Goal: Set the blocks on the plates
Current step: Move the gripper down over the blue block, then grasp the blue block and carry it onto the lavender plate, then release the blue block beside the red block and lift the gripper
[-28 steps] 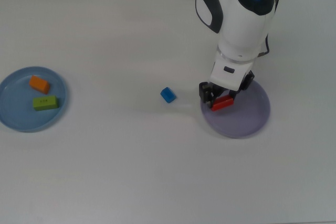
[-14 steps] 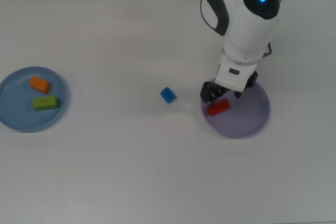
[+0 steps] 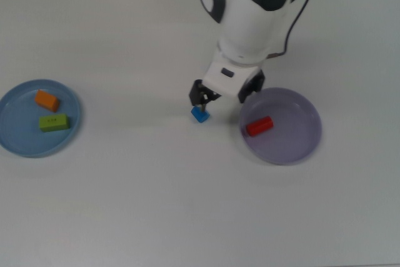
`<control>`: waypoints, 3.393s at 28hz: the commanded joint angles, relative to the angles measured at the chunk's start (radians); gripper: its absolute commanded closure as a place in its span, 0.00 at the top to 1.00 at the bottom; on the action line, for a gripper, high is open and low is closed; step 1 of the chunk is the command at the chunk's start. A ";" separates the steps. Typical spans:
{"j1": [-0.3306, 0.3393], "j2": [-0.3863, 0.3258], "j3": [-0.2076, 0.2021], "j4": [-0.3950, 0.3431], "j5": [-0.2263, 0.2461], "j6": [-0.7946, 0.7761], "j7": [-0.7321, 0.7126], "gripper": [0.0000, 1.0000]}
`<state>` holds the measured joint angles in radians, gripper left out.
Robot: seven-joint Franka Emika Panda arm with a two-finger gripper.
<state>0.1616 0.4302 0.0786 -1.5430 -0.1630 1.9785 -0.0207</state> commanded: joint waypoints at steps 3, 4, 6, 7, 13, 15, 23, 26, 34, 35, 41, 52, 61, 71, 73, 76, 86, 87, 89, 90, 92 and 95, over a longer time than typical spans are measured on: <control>-0.066 -0.045 0.003 -0.106 -0.009 0.002 -0.168 1.00; -0.077 -0.045 0.006 -0.111 -0.007 0.003 -0.185 1.00; -0.092 -0.041 0.009 -0.115 -0.007 0.008 -0.237 1.00; -0.096 -0.038 0.007 -0.117 -0.007 0.008 -0.254 1.00; -0.097 -0.036 0.007 -0.172 -0.007 0.048 -0.311 1.00; -0.094 -0.034 0.009 -0.175 -0.007 0.052 -0.314 1.00; -0.071 -0.005 0.013 -0.177 -0.009 0.091 -0.306 0.93; -0.071 0.016 0.013 -0.174 -0.009 0.112 -0.303 0.82; -0.065 0.059 0.013 -0.167 -0.021 0.164 -0.282 0.74; -0.065 0.059 0.012 -0.167 -0.023 0.164 -0.281 0.74; -0.065 0.064 0.013 -0.167 -0.023 0.169 -0.281 0.37; -0.066 0.039 0.012 -0.138 -0.007 0.157 -0.275 0.00; -0.033 -0.021 0.035 -0.117 0.039 0.126 -0.204 0.00; 0.084 -0.011 0.044 -0.100 0.046 0.152 0.080 0.02; 0.114 -0.007 0.044 -0.100 0.036 0.195 0.183 0.02; 0.136 0.008 0.044 -0.100 0.028 0.226 0.258 0.05; 0.147 0.059 0.043 -0.101 0.007 0.283 0.277 0.59; 0.145 0.059 0.043 -0.100 0.002 0.284 0.277 0.63; 0.145 0.061 0.044 -0.100 -0.007 0.286 0.277 0.65; 0.145 0.062 0.044 -0.101 -0.012 0.286 0.277 0.76; 0.147 0.062 0.044 -0.101 -0.012 0.284 0.278 1.00; 0.147 0.058 0.044 -0.101 -0.012 0.275 0.278 1.00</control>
<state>0.3026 0.4966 0.1278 -1.6394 -0.1523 2.2453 0.2329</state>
